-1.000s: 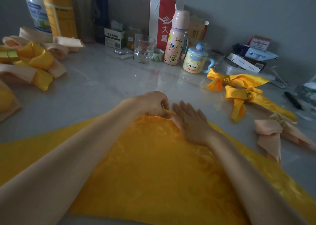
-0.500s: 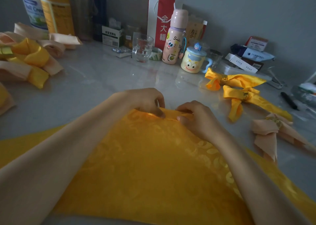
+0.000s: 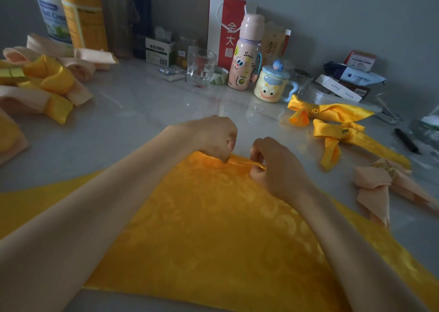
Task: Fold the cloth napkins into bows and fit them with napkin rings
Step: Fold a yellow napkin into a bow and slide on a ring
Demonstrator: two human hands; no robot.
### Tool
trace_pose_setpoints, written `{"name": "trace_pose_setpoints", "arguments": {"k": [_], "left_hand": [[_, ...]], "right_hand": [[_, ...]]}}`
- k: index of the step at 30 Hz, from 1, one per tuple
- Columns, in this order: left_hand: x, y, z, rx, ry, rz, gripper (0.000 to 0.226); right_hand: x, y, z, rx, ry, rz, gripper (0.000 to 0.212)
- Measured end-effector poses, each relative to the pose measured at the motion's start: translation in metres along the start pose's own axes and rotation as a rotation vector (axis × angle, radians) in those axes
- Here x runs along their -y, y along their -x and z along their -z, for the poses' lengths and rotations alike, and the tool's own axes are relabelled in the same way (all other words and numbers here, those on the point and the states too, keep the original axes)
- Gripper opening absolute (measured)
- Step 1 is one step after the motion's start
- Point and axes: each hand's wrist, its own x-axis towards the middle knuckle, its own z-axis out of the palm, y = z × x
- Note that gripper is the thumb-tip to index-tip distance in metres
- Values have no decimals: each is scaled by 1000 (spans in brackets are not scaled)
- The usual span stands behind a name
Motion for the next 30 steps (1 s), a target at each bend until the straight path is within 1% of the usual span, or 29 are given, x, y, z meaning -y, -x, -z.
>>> {"name": "trace_pose_setpoints", "arguments": {"k": [4,8,10,12,13,14,16,17,18,19,20,22,25,27,30], "left_hand": [[-7,4,3,133,-19,78,15],[-7,0,-5,243,23,158,22],[-8,0,-8,258,7,184,25],[-8,0,-12,260,-33,196,30],[-9,0,-13,261,-51,195,31],[-9,0,-14,263,-64,188,32],[-10,2,-15,269,-86,168,34],[-10,4,-16,266,-95,158,34],[-10,5,-17,255,-95,145,33],[-9,6,-19,243,-79,133,28],[-7,6,-23,230,-54,127,23],[-3,7,-28,192,-9,131,26],[2,10,-28,113,32,134,31],[3,13,-29,76,53,136,25],[1,17,-35,25,110,157,22]], "right_hand": [[5,1,4,68,38,28,24],[7,1,8,147,35,8,22],[8,1,10,221,0,-29,22],[8,2,12,339,-35,-89,21],[9,3,14,364,-53,-114,21],[10,3,15,348,-56,-130,19],[16,4,12,205,-2,-118,15],[21,5,8,150,9,-106,18],[27,7,2,145,-3,-89,26],[32,10,-4,198,-20,-69,34],[36,13,-13,288,-18,-47,43],[40,19,-25,431,9,-35,59],[32,22,-21,439,13,-63,74],[18,26,-14,457,66,-105,77],[-14,40,-1,454,124,-238,73]]}}
